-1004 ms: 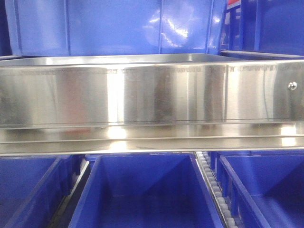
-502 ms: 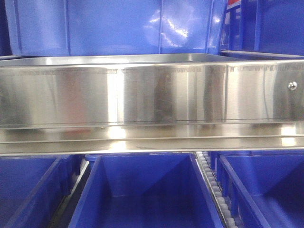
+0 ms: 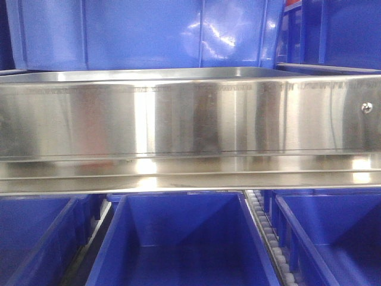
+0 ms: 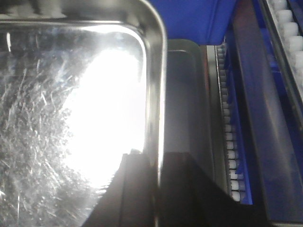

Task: Stack silver trays without gaps
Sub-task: 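Lower the held tray onto the silver tray on the shelf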

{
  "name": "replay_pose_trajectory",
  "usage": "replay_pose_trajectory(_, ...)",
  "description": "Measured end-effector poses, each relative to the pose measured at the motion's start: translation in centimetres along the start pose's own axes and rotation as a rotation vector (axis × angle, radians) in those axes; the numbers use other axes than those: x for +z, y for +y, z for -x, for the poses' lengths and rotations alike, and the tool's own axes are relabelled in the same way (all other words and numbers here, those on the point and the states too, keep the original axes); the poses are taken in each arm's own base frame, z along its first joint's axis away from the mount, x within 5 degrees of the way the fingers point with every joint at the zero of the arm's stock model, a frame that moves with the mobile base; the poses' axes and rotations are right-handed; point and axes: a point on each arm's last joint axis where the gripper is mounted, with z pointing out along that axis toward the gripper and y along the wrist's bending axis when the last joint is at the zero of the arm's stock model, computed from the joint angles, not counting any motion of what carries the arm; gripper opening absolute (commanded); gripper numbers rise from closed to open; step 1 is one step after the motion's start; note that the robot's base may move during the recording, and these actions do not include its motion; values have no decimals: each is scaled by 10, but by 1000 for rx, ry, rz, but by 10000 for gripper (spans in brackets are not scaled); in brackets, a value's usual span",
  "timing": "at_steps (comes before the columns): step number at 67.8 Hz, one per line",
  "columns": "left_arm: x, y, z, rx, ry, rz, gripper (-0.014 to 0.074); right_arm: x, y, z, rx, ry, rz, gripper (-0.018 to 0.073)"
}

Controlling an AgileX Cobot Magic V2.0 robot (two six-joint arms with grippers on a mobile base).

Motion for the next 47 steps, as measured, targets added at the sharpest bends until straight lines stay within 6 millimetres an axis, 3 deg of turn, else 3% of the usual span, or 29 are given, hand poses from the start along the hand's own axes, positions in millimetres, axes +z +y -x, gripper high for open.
replay_pose_trajectory(13,1,1,-1,18,14,5,-16,0,1,1,-1,-6,8,-23)
replay_pose_trajectory(23,11,5,0,12,118,-10,-16,7,-1,6,23,-17,10,-23)
replay_pose_trajectory(34,38,9,4,16,240,-34,-16,29,-8,16,65,24,41,-23)
replay_pose_trajectory(47,81,13,5,21,385,-48,-16,68,-13,24,108,85,47,-23)
